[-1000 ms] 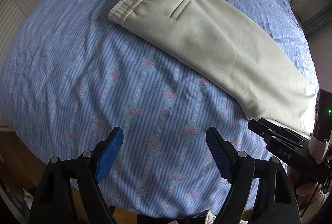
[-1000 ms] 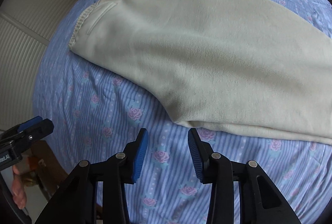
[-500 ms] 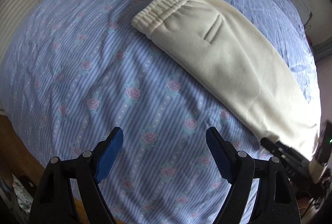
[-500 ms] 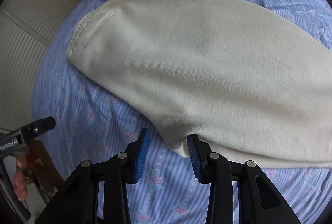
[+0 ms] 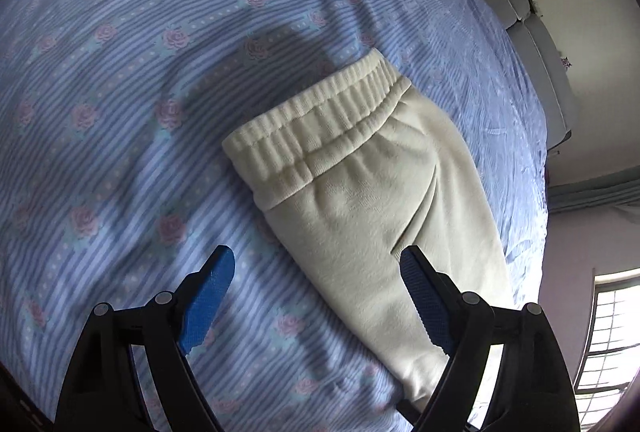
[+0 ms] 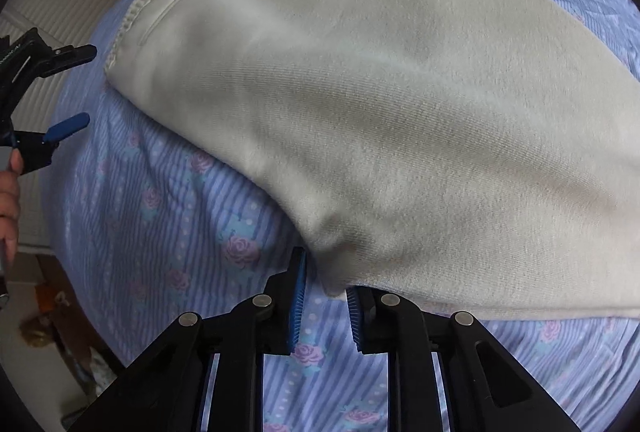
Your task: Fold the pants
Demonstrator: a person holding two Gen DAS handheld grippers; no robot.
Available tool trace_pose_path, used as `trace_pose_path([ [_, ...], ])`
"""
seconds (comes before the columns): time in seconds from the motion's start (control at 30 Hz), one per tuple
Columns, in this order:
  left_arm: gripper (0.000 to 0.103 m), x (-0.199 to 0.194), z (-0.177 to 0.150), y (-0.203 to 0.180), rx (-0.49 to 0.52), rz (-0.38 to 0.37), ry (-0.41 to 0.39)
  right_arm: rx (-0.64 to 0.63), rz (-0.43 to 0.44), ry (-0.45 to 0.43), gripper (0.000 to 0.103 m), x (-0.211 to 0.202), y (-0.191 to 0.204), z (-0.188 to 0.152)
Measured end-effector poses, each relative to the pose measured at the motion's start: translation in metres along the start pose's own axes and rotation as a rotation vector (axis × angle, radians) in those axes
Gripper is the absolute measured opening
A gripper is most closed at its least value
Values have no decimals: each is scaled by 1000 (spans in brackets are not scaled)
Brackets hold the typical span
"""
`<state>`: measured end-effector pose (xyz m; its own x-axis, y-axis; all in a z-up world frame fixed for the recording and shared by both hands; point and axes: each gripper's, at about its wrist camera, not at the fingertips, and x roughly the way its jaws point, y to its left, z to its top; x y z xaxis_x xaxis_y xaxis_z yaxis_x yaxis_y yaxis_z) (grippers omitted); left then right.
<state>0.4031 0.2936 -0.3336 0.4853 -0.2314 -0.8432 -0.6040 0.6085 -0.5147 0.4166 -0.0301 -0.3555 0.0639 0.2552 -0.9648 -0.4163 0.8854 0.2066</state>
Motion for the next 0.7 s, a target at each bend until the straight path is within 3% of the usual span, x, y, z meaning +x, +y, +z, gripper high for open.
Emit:
trace_pose_path([
  [0.2,81,29,28,20,-128,-54,29,46,-68,21,21,2,0,2],
  [0.33,53,30,47,18,-172,-60,27,16,-144,37,21,9,17,11],
  [0.37,41,30,50,16,-163,-32,38,10,-155,39,21,11,21,11],
  [0.47,19,4,54,4,-118,-42,-1,7,-170,47,21,16,31,14],
  [0.53,17,-25,56,-6,-63,-52,-82,10,-161,49,21,13,31,16],
  [0.6,17,-32,64,-9,14,-5,-134,2,-140,39,21,6,36,15],
  [0.7,17,0,74,6,48,65,-51,-27,-143,39,21,3,42,16],
])
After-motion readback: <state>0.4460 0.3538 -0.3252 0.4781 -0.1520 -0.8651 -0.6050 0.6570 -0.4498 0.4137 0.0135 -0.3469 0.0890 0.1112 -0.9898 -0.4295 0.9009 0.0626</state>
